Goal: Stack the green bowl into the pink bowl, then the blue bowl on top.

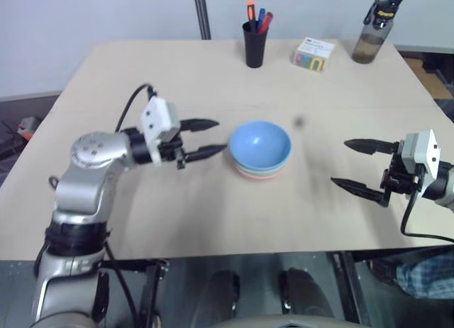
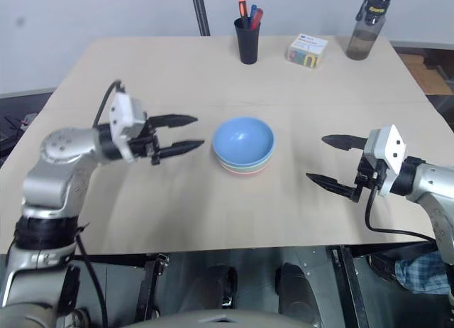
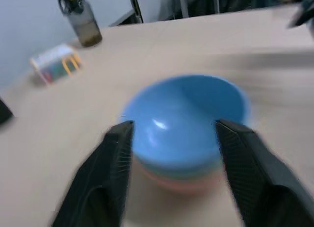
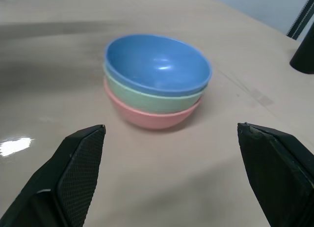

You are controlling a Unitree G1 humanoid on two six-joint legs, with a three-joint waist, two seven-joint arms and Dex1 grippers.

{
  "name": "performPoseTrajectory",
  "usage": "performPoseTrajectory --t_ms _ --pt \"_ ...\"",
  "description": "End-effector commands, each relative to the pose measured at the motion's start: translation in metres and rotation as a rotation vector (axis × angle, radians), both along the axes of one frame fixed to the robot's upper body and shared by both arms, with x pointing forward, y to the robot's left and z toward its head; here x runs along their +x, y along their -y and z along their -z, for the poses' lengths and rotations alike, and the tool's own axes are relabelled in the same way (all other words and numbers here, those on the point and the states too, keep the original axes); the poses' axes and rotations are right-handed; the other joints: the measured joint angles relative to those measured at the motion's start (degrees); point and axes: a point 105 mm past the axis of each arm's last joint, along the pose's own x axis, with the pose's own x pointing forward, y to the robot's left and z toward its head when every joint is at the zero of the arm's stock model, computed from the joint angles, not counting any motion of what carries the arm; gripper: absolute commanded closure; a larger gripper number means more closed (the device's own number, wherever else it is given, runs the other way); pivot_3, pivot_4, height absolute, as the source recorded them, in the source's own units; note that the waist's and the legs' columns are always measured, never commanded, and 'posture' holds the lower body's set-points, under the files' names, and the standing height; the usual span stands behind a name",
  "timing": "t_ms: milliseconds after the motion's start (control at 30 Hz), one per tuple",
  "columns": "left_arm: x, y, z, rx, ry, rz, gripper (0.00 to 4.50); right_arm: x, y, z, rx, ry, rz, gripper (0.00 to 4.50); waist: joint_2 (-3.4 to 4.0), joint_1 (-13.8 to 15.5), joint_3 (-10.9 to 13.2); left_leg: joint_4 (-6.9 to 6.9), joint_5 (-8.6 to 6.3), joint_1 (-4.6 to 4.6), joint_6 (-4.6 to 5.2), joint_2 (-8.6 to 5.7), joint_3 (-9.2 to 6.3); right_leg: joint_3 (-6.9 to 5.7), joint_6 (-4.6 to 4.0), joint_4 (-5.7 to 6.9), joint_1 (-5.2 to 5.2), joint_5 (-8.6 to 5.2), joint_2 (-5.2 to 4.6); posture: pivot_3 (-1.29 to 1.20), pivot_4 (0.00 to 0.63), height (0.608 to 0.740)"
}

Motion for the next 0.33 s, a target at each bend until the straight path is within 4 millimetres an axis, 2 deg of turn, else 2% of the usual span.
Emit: performPoseTrajectory --t_ms 33,167,333 --pt "-0.008 -0.011 -0.011 0.001 0.08 -0.155 0.06 0.002 0.01 -0.003 -0.037 0.039 0.011 0.0 0.0 0.5 0.0 0.0 0.0 0.0 0.0 -0.02 -0.04 -0.04 0.0 -0.05 0.04 0.0 -0.02 0.0 0.15 0.74" --pt "-0.03 -0.043 -0.005 0.005 0.041 -0.298 0.06 -0.006 0.029 -0.001 -0.103 -0.008 0.027 0.0 0.0 0.6 0.0 -0.02 -0.1 0.16 0.17 -0.02 -0.06 -0.07 0.0 -0.16 0.25 0.0 -0.03 0.0 0.15 0.74" --pt "-0.057 -0.064 0.011 0.045 -0.06 -0.359 0.06 -0.007 0.039 -0.003 -0.131 -0.02 0.045 0.0 0.04 0.2 0.0 -0.15 -0.12 0.29 0.17 0.06 -0.04 -0.07 -0.01 -0.26 0.33 0.0 -0.03 0.0 0.15 0.74"
